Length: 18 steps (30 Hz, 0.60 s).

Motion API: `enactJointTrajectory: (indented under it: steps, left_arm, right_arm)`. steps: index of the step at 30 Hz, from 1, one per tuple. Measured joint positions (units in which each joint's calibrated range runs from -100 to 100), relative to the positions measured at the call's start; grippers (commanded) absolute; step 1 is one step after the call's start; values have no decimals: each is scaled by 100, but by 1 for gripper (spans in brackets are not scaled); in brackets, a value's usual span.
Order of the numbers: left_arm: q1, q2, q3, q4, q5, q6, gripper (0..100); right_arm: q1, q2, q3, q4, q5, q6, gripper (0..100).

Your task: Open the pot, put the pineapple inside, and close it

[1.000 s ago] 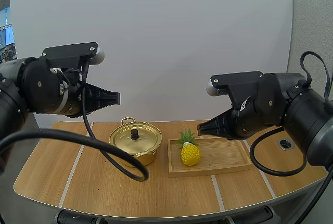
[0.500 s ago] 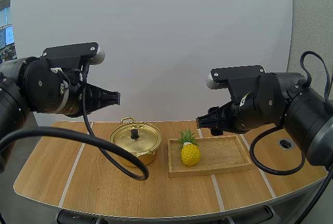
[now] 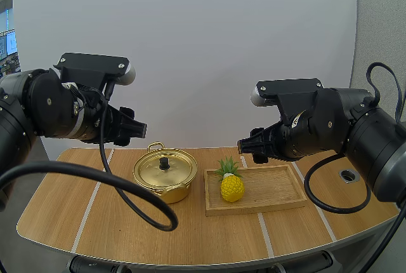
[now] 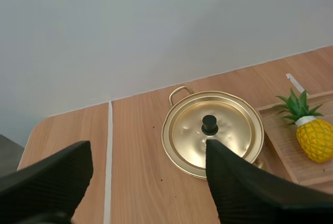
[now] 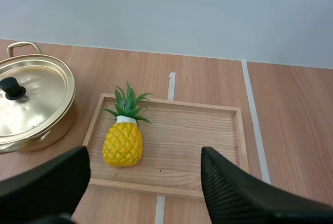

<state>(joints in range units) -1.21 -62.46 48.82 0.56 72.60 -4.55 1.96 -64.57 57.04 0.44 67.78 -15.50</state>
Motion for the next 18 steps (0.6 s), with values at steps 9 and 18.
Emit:
enactJointTrajectory:
  steps: [9,18]
  left_arm:
    - [0,413,0,-1276,0,2056,100]
    - [0,1999,0,-1520,-636,2771,100]
  right_arm:
    - [0,0,0,0,0,0,100]
    - [0,0,0,5,0,0,100]
